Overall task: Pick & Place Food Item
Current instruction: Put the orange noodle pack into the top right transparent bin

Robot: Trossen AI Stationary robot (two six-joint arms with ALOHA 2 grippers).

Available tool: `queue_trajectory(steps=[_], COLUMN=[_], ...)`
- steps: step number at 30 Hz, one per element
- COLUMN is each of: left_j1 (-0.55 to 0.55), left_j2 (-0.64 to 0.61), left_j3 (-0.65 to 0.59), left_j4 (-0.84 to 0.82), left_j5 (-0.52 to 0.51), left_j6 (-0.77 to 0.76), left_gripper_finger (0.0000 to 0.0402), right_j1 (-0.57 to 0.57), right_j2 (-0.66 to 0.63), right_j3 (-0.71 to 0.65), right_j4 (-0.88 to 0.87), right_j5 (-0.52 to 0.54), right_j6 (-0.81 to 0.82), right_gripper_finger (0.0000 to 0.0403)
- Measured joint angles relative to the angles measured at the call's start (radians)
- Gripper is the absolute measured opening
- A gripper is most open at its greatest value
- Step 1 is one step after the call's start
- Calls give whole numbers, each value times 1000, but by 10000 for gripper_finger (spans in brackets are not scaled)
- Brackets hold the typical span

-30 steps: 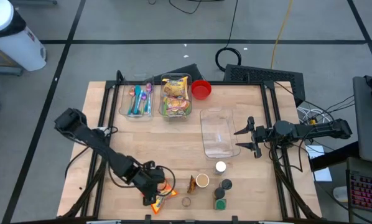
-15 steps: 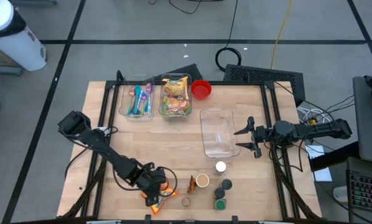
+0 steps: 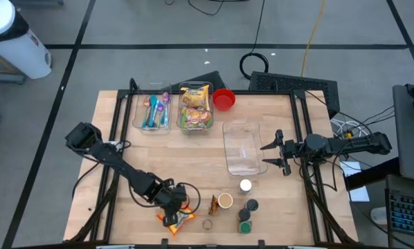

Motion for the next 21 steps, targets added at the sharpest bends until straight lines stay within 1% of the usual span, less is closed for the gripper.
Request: queue_trajectory(steps=[5, 7, 10, 13, 16, 21], left_j1=[33, 50, 81, 109, 141, 212], left_j2=[-25, -53, -113, -190, -275, -401], left_j3=[0, 0, 0, 0, 0, 0], left_j4=[-12, -35, -70, -109, -124, -123], left_j5=[8, 8, 0, -44, -91, -203], left_j6=[49, 74, 98, 150, 232, 403], left_gripper_finger=[11, 5, 7, 5, 5, 6], right_j1=[0, 0, 0, 0, 0, 0], right_j2=[0, 0, 0, 0, 0, 0], right_j3=[0, 0, 0, 0, 0, 0], right_j4=[0, 0, 0, 0, 2, 2], right_j5=[0, 0, 0, 0, 0, 0], right_j6=[0, 0, 0, 0, 0, 0], right_gripper_finger=[215, 217, 219, 218, 216, 217])
